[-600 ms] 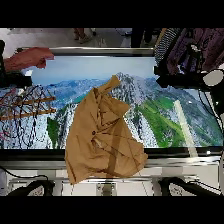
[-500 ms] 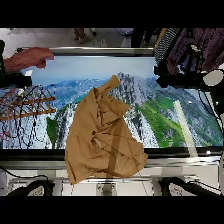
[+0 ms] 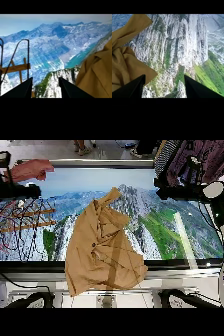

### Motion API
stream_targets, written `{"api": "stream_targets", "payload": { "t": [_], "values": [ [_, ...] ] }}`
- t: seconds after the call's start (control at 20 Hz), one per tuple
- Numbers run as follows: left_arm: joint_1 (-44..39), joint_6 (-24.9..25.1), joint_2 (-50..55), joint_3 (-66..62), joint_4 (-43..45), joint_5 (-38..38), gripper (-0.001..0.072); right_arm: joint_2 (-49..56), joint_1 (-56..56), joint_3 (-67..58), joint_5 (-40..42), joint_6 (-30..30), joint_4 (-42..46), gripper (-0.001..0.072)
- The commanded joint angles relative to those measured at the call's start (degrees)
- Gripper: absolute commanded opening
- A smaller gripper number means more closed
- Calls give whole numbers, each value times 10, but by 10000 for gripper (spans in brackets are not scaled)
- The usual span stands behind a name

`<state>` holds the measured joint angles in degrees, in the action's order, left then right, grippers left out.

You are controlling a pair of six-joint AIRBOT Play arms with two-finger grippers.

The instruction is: Fold the clothes and pants, and hang the long-sleeved shirts on hangers.

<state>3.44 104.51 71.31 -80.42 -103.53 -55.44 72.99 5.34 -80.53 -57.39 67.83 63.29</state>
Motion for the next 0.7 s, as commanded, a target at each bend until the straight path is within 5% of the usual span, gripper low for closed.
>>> {"api": "stream_targets", "payload": {
  "t": [0.0, 0.65],
  "values": [
    [-55, 15, 29, 0, -29, -4, 404, 0, 0, 0, 0, 0, 0, 572],
    [-235, 45, 209, 0, -31, 69, 492, 47, -39, 0, 35, 0, -46, 571]
  ]
}}
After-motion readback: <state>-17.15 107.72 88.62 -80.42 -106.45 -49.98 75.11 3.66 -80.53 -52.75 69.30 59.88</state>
